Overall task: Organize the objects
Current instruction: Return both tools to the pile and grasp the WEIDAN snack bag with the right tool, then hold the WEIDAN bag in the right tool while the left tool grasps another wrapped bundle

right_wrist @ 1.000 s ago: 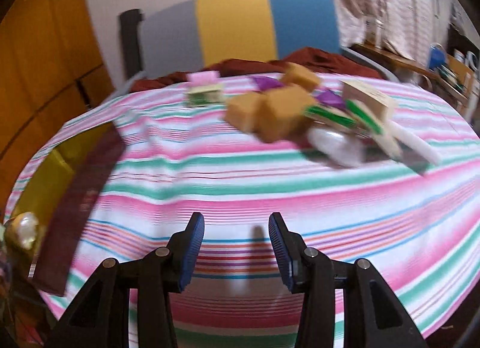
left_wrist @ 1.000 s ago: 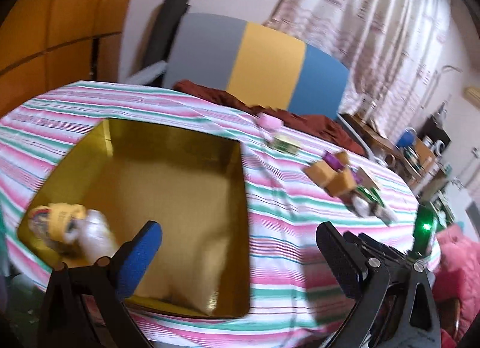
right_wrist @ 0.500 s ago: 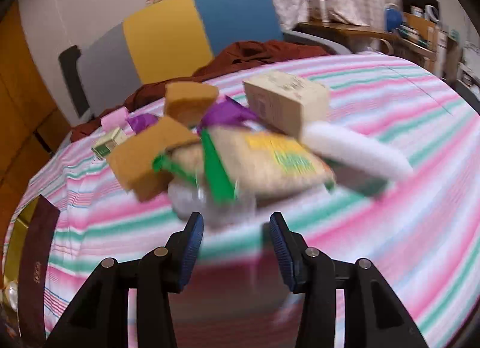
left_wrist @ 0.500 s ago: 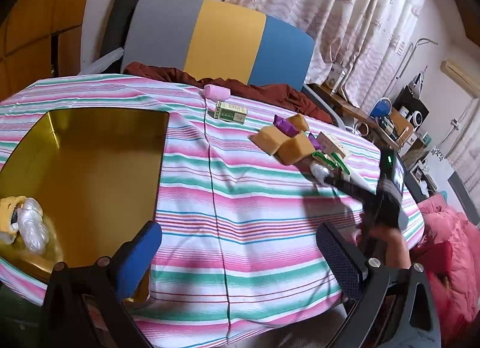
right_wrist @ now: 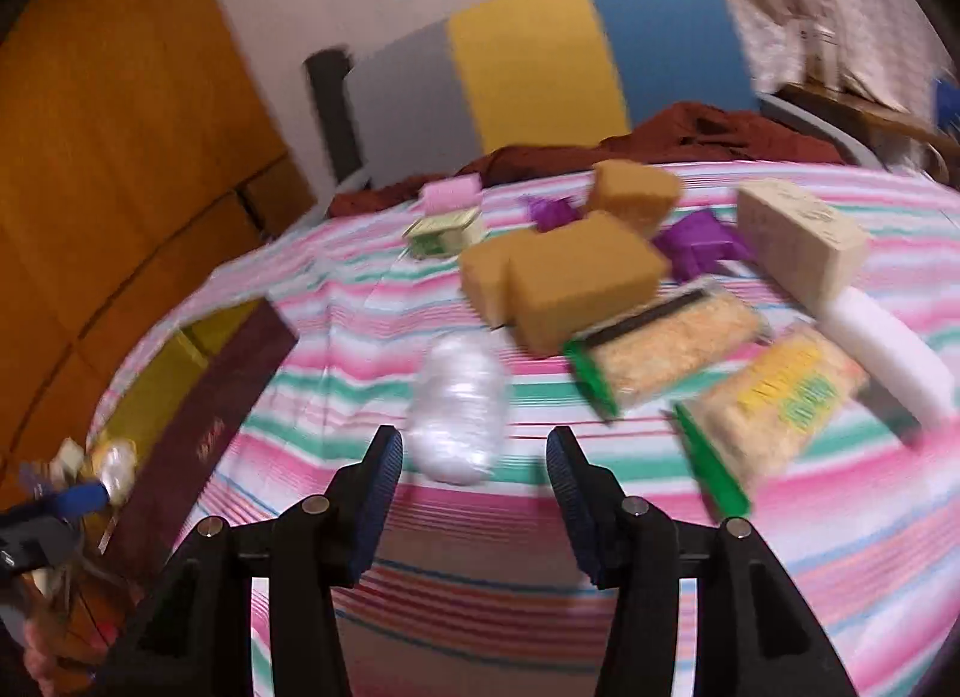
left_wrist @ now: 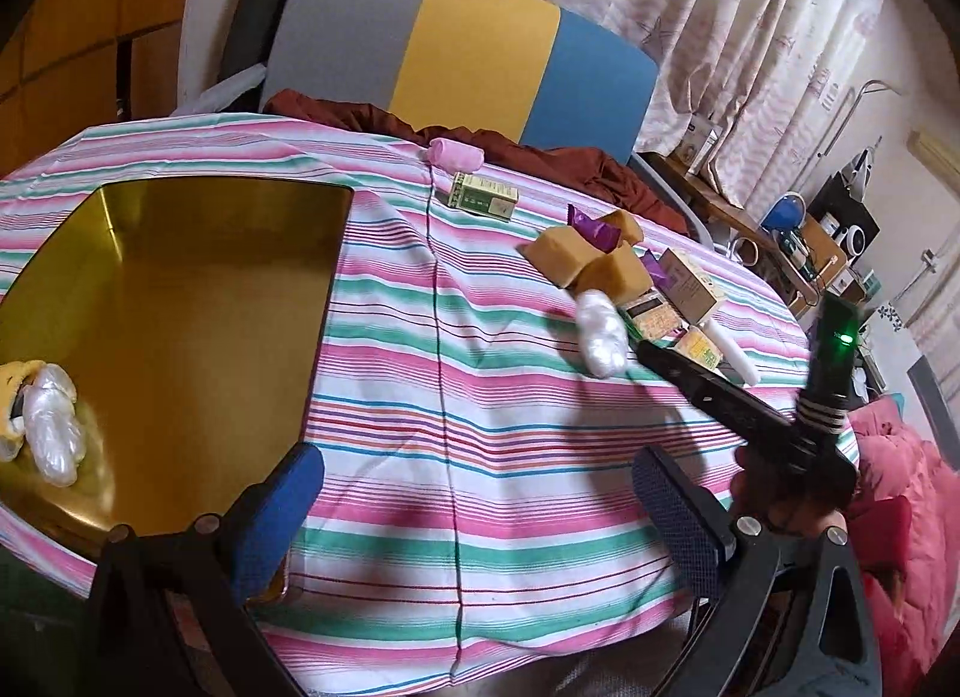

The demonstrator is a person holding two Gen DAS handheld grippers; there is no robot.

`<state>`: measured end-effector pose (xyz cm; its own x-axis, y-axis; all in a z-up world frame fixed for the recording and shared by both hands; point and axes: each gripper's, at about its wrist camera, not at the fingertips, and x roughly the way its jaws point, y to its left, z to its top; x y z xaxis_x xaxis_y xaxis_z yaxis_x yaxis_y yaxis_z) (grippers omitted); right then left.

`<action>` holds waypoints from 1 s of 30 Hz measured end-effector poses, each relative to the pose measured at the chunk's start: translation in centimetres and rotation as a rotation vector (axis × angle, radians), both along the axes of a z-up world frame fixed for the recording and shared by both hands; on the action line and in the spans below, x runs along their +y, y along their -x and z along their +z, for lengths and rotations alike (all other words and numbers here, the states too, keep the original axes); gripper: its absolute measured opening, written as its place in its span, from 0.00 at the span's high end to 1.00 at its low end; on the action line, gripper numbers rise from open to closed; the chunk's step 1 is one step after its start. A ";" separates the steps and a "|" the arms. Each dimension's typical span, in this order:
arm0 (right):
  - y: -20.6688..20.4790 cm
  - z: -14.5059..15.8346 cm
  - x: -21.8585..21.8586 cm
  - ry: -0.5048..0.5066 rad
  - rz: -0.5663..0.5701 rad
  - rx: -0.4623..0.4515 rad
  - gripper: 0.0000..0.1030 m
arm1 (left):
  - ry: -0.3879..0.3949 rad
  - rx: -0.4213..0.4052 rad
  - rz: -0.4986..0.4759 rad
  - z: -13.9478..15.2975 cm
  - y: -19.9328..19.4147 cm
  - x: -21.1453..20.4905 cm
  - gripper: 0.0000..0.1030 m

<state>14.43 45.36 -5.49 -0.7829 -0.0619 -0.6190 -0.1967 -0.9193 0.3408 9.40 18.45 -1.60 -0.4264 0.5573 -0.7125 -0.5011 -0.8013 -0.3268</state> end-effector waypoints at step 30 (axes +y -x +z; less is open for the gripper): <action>-1.2 -1.6 9.2 -0.042 -0.537 -0.234 0.55 | 0.009 -0.053 -0.007 -1.2 0.5 3.6 0.00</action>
<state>15.62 54.51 -7.11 -0.5398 0.3340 -0.7727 -0.7047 -0.6814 0.1977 8.91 22.04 -2.83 -0.3839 0.5540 -0.7387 -0.4892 -0.8005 -0.3461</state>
